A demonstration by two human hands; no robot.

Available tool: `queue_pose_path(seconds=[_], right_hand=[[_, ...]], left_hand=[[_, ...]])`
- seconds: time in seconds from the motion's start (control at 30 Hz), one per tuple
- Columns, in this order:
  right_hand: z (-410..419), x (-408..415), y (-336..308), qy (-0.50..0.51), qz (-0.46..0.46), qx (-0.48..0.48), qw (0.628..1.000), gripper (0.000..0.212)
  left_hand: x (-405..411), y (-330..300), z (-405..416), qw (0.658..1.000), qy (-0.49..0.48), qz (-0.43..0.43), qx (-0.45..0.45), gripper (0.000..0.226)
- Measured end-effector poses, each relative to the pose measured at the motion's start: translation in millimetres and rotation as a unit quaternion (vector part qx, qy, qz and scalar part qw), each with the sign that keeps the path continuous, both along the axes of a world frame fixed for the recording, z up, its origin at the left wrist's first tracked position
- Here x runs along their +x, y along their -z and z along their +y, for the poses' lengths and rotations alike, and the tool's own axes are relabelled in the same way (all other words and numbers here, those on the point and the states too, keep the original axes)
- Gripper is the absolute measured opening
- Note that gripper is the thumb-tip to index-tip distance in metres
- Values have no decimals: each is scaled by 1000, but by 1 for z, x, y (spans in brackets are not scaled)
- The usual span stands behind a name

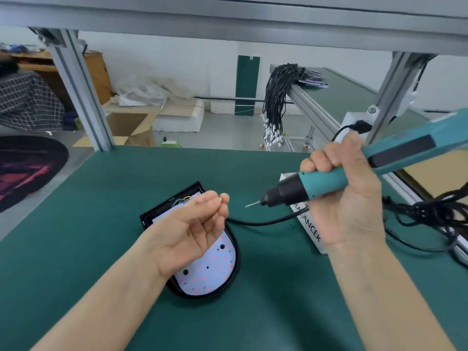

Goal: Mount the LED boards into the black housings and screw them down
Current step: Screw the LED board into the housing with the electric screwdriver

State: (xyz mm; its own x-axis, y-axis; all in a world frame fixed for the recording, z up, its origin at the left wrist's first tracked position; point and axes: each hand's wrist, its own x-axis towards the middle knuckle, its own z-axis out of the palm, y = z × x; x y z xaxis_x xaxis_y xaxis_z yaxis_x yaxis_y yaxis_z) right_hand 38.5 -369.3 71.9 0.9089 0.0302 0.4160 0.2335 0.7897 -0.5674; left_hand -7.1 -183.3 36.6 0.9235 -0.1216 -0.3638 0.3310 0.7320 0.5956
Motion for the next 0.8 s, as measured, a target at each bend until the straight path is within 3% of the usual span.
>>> queue_pose_path(seconds=[0.17,0.33,0.8], right_hand=[[38,-9,-2,-29,-8,18,999,29],[55,-15,-2,-32,-5,12,999,23],[55,-15,-2,-5,25,7,1000,26]], left_hand=[[-23,5,9,997,-50,34,-54,26],[-29,6,10,995,-64,24,-70,13],[-30,11,4,991,-79,37,-97,13]])
